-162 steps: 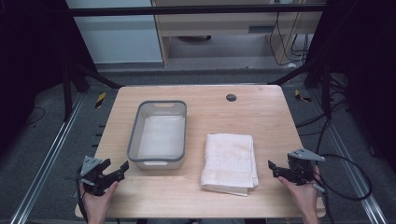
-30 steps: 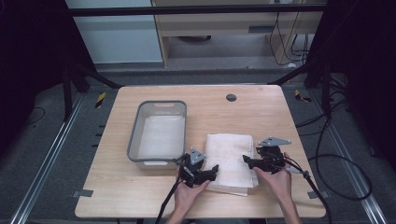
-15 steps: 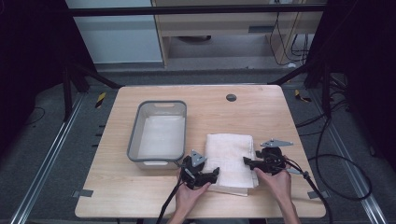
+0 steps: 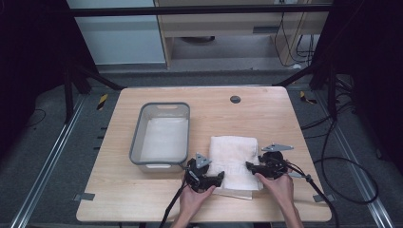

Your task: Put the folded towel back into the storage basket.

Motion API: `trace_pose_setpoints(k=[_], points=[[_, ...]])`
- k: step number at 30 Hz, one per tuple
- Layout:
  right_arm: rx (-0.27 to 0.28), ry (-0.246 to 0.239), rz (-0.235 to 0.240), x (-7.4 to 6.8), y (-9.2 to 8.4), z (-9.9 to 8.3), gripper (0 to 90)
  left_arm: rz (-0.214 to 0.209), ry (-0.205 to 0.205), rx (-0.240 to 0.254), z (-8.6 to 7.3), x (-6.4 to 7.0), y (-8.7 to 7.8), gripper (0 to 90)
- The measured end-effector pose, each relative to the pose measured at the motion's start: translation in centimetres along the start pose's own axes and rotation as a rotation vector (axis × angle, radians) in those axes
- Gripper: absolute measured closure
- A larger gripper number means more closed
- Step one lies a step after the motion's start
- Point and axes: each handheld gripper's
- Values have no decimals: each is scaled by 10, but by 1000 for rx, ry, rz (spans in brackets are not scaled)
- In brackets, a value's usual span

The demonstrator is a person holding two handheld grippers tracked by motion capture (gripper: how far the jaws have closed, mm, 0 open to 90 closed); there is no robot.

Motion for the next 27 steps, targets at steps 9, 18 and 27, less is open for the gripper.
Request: trace_pose_setpoints(k=[9,18,27], points=[[-21,27,4,1,3,0,380,-36,-18,-5,0,-1,3,303],[-39,60,22,2,6,0,381,-47,-13,-5,-1,1,4,359],[-59,117,75,8,9,-1,416,-90,-33,-11,0,-2,5,422]])
Point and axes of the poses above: each handheld gripper's, and its own axes: y roughly forward along the jaws, z roughly out of its top, x roughly to its right, and after that the axes turned 8 degrees about y, right-handed
